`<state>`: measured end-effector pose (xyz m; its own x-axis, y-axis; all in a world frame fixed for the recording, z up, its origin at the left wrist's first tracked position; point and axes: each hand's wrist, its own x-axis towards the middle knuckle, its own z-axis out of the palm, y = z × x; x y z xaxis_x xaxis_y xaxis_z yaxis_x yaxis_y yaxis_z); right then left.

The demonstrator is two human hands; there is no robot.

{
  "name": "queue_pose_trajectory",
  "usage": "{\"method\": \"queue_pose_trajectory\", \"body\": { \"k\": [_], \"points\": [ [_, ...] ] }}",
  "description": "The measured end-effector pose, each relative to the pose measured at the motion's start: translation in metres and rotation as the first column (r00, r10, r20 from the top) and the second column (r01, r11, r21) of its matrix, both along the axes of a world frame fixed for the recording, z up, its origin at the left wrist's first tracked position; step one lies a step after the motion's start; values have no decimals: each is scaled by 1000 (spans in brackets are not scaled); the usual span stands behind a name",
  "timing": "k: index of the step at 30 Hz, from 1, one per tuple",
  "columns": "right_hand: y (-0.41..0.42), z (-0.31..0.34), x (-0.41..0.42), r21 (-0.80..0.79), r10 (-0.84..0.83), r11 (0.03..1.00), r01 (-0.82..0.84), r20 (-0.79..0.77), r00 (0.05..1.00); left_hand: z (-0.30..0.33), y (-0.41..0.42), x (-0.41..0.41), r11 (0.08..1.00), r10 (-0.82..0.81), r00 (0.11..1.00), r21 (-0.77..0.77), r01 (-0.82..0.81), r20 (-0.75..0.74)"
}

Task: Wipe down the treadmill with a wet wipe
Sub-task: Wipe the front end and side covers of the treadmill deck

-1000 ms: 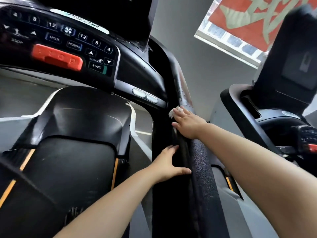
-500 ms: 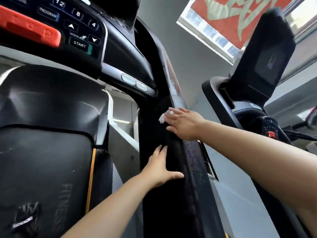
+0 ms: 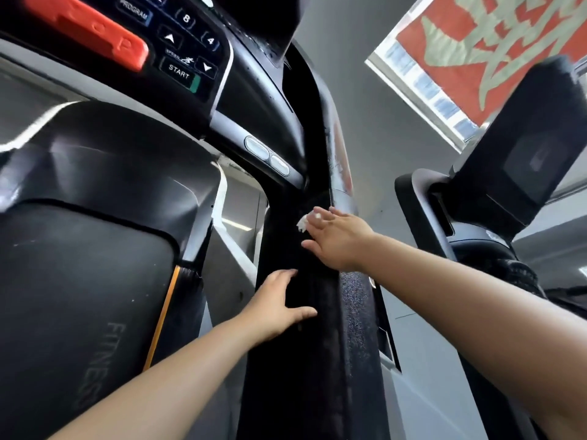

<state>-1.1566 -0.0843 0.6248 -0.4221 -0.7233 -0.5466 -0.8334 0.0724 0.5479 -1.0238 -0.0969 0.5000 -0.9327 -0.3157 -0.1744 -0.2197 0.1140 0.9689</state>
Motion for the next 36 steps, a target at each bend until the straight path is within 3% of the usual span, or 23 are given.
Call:
{"method": "queue_pose_trajectory", "body": {
  "k": [4,10,14,17,22,29,36],
  "points": [
    [20,2,20,58,32,998,-39,112,993,1,-23,-21,1000,10,1000,-22,-9,19],
    [-17,11,-16,-14,-151,989,150,-108,983,0,-36,-43,985,-169,985,37,169,22],
    [-31,-18,3,98,-190,976,194,-47,981,-7,-47,-48,986,-167,986,18,167,27],
    [-21,-7,13,169,-163,973,159,11,987,-9,-57,-51,983,-179,982,36,177,55],
    [-44,4,-14,147,-191,968,205,-102,976,-12,-67,-62,978,-200,977,69,195,73],
    [-36,-14,12,298,-153,944,140,21,988,-22,-73,-62,958,-255,967,143,250,19],
    [-56,-6,-18,261,-131,952,162,-132,983,-26,-78,-59,956,-226,974,193,221,3]
  ]
}}
